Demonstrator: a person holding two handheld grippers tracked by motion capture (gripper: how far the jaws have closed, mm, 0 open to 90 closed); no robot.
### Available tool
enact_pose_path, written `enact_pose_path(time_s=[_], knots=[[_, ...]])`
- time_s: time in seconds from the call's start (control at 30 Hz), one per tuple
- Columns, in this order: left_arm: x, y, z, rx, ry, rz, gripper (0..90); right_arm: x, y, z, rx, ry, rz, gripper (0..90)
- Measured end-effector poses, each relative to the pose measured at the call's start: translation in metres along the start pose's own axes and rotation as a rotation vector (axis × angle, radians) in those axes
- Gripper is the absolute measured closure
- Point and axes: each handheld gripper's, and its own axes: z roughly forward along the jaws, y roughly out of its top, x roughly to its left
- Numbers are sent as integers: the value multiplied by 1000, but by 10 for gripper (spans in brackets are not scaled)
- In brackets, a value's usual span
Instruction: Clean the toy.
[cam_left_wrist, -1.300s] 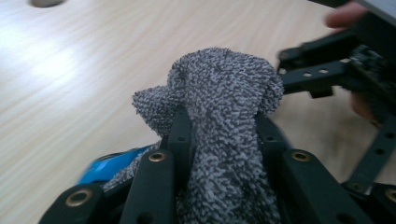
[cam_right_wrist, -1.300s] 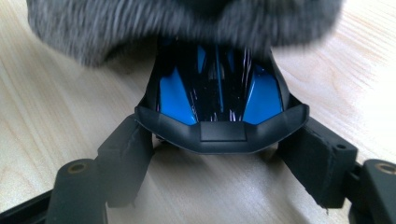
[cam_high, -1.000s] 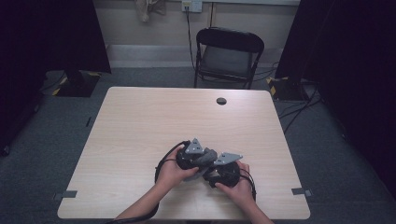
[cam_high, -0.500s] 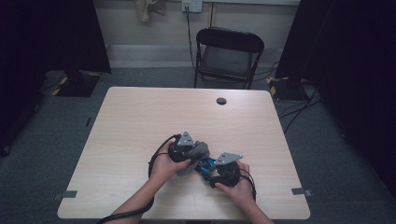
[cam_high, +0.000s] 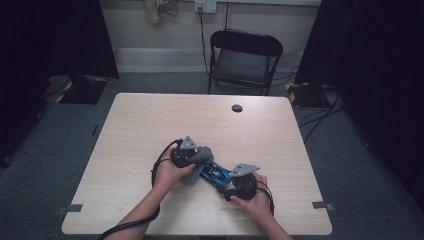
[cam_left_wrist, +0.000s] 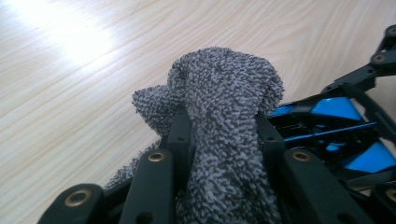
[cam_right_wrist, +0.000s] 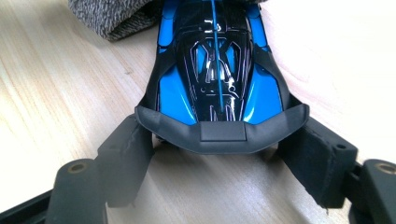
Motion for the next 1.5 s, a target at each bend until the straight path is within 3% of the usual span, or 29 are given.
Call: enact_pose_path(time_s=[0.53,1.03,1.2,1.33,1.5], knots=[[20,-8,-5,26,57,-23,672,0,0,0,0,0,0,267],[29,-12,-8,49,77,-40,673,0,0,0,0,0,0,267],[37,-18,-8,57,94,-62,674,0,0,0,0,0,0,267],[35,-19,-11,51,90,-66,675,0,0,0,0,0,0,267],[28,-14,-16,31,78,-38,675,0,0,0,0,0,0,267]])
